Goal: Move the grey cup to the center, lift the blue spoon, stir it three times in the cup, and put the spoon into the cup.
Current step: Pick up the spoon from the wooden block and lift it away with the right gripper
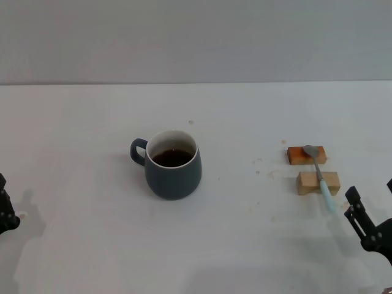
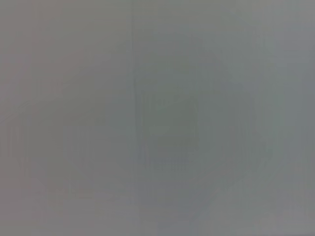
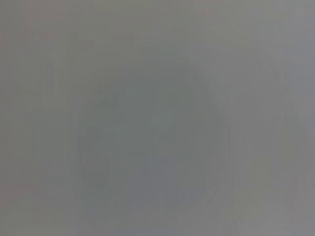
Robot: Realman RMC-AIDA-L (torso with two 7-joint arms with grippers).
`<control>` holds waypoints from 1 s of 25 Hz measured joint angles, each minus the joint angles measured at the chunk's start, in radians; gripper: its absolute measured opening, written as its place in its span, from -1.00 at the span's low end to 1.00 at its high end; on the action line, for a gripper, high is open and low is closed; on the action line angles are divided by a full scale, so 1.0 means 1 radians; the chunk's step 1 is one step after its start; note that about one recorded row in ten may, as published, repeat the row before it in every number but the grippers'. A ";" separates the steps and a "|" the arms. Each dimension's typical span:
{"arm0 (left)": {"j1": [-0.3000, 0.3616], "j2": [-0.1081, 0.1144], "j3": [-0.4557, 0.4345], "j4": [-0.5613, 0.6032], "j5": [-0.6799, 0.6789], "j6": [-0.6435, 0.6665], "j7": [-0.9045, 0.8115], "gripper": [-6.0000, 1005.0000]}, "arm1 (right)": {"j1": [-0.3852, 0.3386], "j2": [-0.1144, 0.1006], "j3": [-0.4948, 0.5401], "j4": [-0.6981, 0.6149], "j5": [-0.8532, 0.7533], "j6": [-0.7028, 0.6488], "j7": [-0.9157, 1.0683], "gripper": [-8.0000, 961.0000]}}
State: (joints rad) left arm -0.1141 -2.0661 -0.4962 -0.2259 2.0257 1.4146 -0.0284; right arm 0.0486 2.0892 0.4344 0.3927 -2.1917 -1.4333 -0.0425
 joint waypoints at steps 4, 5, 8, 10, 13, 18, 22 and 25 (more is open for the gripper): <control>-0.006 -0.001 0.000 0.005 0.001 -0.009 0.000 -0.99 | 0.012 0.000 0.005 0.000 0.018 0.056 0.029 0.58; -0.007 -0.001 0.002 0.005 0.001 -0.011 0.000 -0.99 | 0.018 0.000 0.004 0.000 0.024 0.070 0.048 0.58; -0.008 -0.002 0.007 0.006 0.001 -0.013 0.000 -0.99 | 0.034 -0.001 0.000 -0.003 0.034 0.115 0.082 0.58; -0.008 -0.002 0.007 0.007 0.001 -0.013 0.000 -0.99 | 0.036 0.000 -0.001 -0.004 0.034 0.119 0.082 0.58; -0.007 -0.002 0.007 0.007 0.001 -0.013 0.000 -0.99 | 0.038 0.001 -0.006 -0.005 0.034 0.122 0.082 0.58; -0.007 -0.002 0.008 0.007 0.001 -0.013 0.000 -0.99 | 0.039 0.000 -0.013 -0.006 0.034 0.131 0.082 0.58; -0.009 -0.002 0.009 0.007 0.001 -0.013 0.000 -0.99 | 0.044 0.001 -0.013 -0.006 0.034 0.157 0.083 0.58; -0.010 -0.002 0.010 0.007 0.001 -0.013 0.000 -0.99 | 0.053 0.001 -0.013 -0.006 0.036 0.178 0.088 0.58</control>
State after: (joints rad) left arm -0.1241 -2.0678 -0.4864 -0.2194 2.0264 1.4020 -0.0288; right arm 0.1020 2.0899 0.4217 0.3869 -2.1559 -1.2556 0.0450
